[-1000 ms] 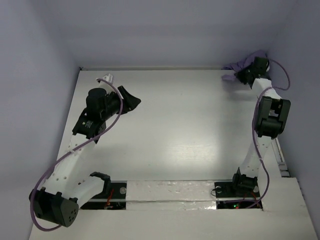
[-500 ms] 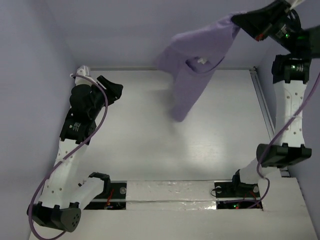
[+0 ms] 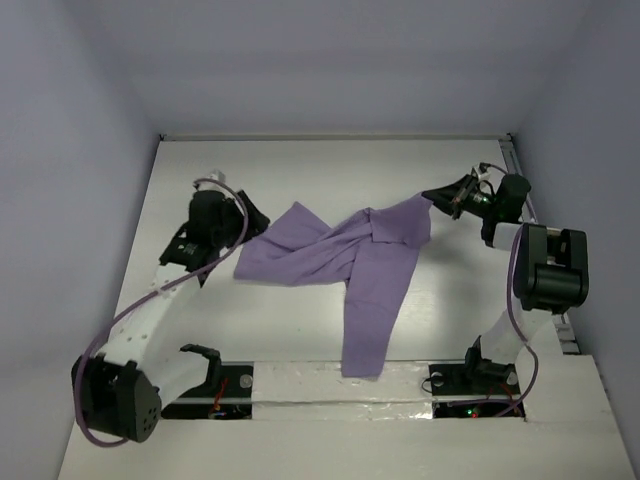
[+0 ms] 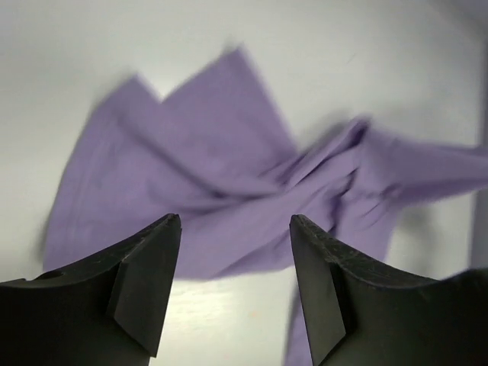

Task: Fold and stack the t-shirts
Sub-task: Move the tshirt to the center of the board, then flatten out the tshirt

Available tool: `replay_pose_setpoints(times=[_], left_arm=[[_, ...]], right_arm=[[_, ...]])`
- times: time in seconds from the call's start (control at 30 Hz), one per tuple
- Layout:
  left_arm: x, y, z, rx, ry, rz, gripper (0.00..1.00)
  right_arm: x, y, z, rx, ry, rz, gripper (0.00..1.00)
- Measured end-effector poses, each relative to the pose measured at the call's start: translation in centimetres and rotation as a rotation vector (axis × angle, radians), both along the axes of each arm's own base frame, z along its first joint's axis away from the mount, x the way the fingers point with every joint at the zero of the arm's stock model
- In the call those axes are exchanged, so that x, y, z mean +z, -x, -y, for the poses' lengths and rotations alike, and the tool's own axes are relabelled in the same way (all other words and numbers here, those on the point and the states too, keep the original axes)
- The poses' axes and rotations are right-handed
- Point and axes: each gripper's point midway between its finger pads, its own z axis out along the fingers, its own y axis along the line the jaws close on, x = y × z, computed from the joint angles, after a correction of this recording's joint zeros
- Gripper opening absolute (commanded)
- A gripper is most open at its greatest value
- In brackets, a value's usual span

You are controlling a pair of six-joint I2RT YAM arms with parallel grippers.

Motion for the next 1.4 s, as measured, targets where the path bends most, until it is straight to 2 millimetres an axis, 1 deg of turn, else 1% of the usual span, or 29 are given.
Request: replay_pose_setpoints(times=[0.03,0.07,0.13,0.2,0.23,0.3,0.4,0.47,0.6,0.63,0.7,0.73,0.8,0.9,0.93,0.97,1.03,1.1,1.2,1.4], left_arm=[[-2.8,0.4,0.7,-0.027,-0.019,-0.068,0.57],[-5.2,0.7,1.0,-0.045,-0.039,-0.130,0.57],[-9.7,1.7,1.5,-0.073,-0.083,-0.251,0.57],[-12.6,2.2,1.4,-0.079,-0.116,-0.332,0.58],[-13.3,2.0,1.1,-0.073,-0.137,-0.341,0.60],[-14.5,1.7,0.9,-0.072,-0.161,-0.368,0.61],[-15.4,0.2,0.9,-0.082,-0.210,-0.382,0.63],[-15.2,-1.7,1.0,-0.082,-0.244,-0.367,0.66],[-14.1,-6.4,1.4,-0.063,-0.294,-0.316,0.64],[-14.0,-7.5,1.5,-0.057,-0.306,-0.309,0.64],[-14.8,-9.1,1.6,-0.049,-0.332,-0.312,0.63],[-15.5,-9.5,1.4,-0.043,-0.347,-0.323,0.63],[-17.1,-9.6,1.1,-0.039,-0.377,-0.357,0.61],[-18.4,-9.6,0.6,-0.034,-0.416,-0.394,0.57],[-18.4,-9.9,0.5,-0.030,-0.426,-0.398,0.52],[-18.2,-10.5,0.5,-0.025,-0.433,-0.391,0.49],[-17.6,-11.7,0.6,-0.019,-0.442,-0.370,0.46],[-17.2,-12.4,0.6,-0.011,-0.448,-0.354,0.46],[-17.2,-12.4,0.3,-0.007,-0.463,-0.354,0.46],[-17.6,-11.9,0.0,-0.007,-0.481,-0.374,0.47]], right_arm=[[-1.0,0.3,0.0,-0.004,0.002,-0.031,0.00],[-1.3,0.4,0.0,-0.011,0.015,-0.029,0.00],[-0.7,0.4,0.1,-0.024,0.053,0.014,0.00],[0.4,0.7,0.2,-0.046,0.112,0.071,0.00],[0.9,0.8,0.3,-0.059,0.139,0.090,0.00],[1.7,1.0,0.6,-0.091,0.199,0.121,0.00],[1.8,1.1,1.0,-0.130,0.272,0.117,0.00],[1.2,1.3,1.1,-0.141,0.317,0.094,0.00],[0.4,2.4,0.8,-0.135,0.367,0.048,0.00],[0.4,2.7,0.7,-0.131,0.375,0.044,0.00],[0.6,3.3,0.4,-0.123,0.387,0.049,0.00],[0.7,3.6,0.2,-0.120,0.390,0.052,0.00],[0.7,4.3,0.1,-0.116,0.399,0.054,0.00],[0.4,5.3,0.0,-0.107,0.408,0.044,0.00],[0.1,5.7,-0.1,-0.103,0.412,0.042,0.00],[-0.3,6.1,-0.1,-0.100,0.417,0.034,0.00],[-1.3,6.9,-0.2,-0.093,0.421,0.009,0.00],[-2.4,7.7,-0.3,-0.086,0.424,-0.021,0.00],[-3.6,8.5,-0.3,-0.083,0.426,-0.058,0.00],[-3.8,8.5,-0.2,-0.088,0.431,-0.068,0.00]])
